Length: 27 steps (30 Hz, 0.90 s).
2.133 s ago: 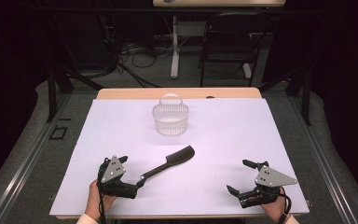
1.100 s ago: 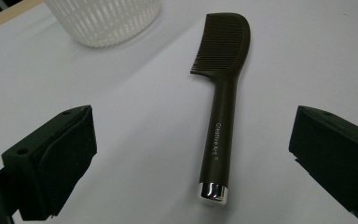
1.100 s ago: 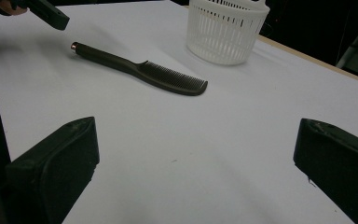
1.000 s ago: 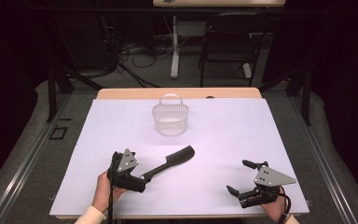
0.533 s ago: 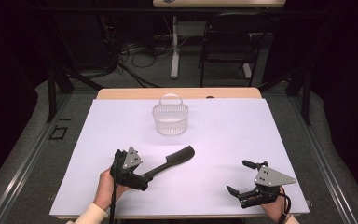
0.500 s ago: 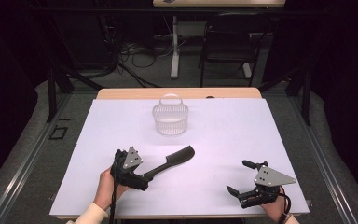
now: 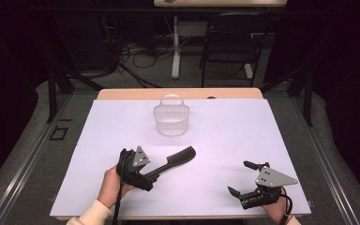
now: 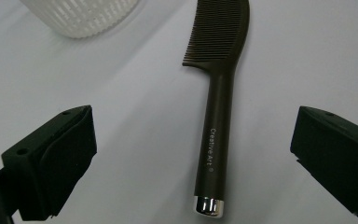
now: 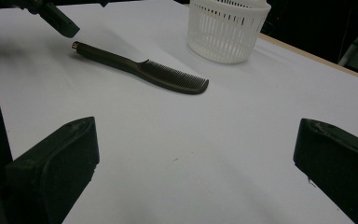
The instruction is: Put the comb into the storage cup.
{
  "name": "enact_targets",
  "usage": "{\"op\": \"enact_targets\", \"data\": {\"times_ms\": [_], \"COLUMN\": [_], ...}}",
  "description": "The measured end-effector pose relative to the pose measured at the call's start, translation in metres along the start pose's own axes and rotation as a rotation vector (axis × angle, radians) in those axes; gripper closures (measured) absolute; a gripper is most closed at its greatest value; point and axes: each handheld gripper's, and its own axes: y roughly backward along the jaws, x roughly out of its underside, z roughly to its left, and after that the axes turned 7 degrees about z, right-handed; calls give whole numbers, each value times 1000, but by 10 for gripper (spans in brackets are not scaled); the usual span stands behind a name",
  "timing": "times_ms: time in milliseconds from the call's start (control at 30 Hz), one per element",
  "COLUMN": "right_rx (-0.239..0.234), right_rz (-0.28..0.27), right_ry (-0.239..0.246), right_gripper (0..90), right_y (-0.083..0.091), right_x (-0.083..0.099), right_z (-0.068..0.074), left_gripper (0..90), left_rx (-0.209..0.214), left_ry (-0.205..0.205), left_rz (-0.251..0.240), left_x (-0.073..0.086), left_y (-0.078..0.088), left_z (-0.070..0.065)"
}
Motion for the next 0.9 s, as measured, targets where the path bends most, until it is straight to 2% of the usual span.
{"op": "enact_targets", "data": {"times_ms": [433,600,800,900], "right_rx": [-8,-8,-10,-10], "right_rz": [0,0,1,0], "right_ry": [-5,-2,-2,-3], "right_gripper": [0,0,0,0], "right_y": [-1,-1,0,0], "right_x": [0,0,0,0], "right_z": [0,0,0,-1], "left_gripper": [0,0,0,0], "left_rx": [11,8,11,14], "left_ry": [-46,-76,-84,-106], "left_rz": [71,115,179,220], "left_x": [-20,-29,-38,-42], "left_y": [-7,-10,-17,-19], "left_z": [-3,-4,-2,-4]}}
